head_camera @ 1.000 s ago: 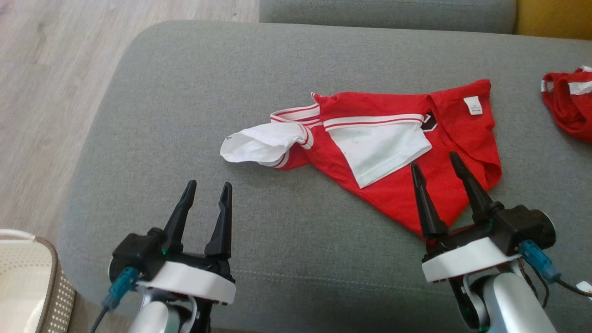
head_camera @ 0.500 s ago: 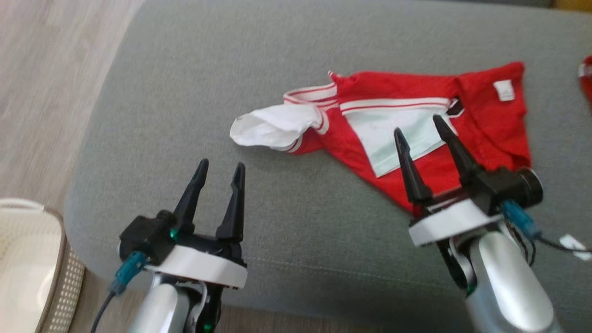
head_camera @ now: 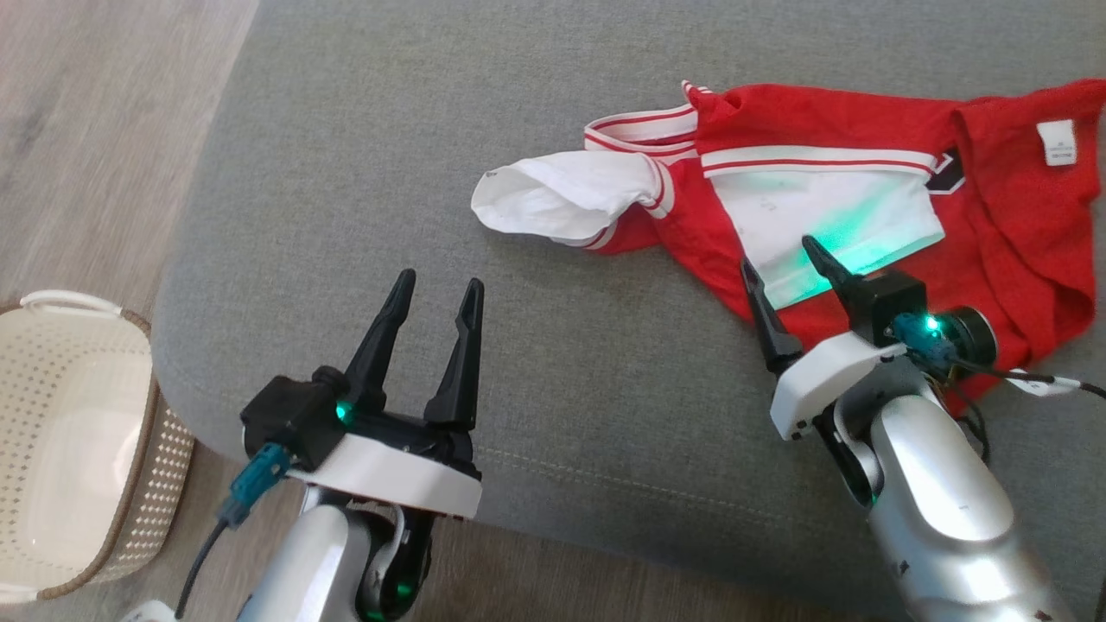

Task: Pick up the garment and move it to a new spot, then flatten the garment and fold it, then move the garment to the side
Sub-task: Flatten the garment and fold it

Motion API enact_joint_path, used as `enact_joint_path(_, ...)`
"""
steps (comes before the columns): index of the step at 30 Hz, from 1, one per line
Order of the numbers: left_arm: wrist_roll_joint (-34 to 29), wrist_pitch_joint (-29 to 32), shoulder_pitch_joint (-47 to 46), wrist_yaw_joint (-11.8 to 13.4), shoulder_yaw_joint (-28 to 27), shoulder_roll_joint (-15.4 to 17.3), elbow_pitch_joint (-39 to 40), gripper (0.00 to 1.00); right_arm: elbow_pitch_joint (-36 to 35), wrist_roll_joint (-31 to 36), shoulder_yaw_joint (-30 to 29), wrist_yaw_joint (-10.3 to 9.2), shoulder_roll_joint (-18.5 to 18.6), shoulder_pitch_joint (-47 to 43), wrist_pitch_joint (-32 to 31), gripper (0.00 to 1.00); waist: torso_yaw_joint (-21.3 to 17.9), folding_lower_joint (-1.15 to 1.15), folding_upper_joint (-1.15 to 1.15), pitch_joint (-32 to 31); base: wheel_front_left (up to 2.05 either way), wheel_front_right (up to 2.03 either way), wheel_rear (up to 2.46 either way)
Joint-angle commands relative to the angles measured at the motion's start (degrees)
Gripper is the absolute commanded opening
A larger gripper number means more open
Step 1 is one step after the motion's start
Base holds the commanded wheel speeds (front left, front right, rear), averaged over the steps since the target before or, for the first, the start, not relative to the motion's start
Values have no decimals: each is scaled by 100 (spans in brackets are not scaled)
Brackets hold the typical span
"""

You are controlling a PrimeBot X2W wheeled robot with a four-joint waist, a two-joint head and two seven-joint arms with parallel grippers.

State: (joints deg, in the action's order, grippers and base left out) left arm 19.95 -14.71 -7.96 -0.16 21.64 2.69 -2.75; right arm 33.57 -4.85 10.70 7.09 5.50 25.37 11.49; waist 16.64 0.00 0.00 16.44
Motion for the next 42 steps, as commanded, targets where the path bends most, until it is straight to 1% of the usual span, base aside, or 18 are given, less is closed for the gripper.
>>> enact_joint_path(1,25,-29,-200,29,-148,19,164,100,-89,13,96,40,-23,136,7,100,18,0,0,15,0,0,0)
enact_joint_path(7,54,-29,-209,40,-127,19,148,100,314,54,-55,40,-42,278,14,100,41,0,0,49,0,0,0)
enact_joint_path(8,53,-29,-209,41,-131,19,144,100,359,47,-70,40,-50,298,20,54,38,0,0,52,0,0,0)
enact_joint_path(9,51,-29,-210,42,-135,19,141,100,397,44,-75,40,-55,319,29,0,32,0,0,57,0,0,0)
enact_joint_path(15,44,-29,-234,40,-141,19,98,100,442,30,-121,40,-72,422,151,0,-15,0,0,21,0,0,0)
enact_joint_path(20,50,-29,-197,44,-120,19,63,100,214,6,-214,40,-66,459,229,0,-54,0,0,-112,0,0,0)
enact_joint_path(26,80,-29,-138,57,-105,19,60,100,-25,2,-185,40,-2,432,213,0,-59,0,0,-240,0,0,0)
enact_joint_path(33,4,-29,27,51,-197,19,41,100,-812,-229,-271,40,-62,286,287,0,-140,0,0,-584,0,0,0)
enact_joint_path(38,-75,-29,161,45,-326,19,69,100,-1556,-282,-350,40,-141,-244,321,0,-273,0,0,-797,0,0,0)
enact_joint_path(42,-128,-29,267,34,-421,19,86,100,-2192,-74,-465,40,-192,-808,339,0,-411,0,0,-909,0,0,0)
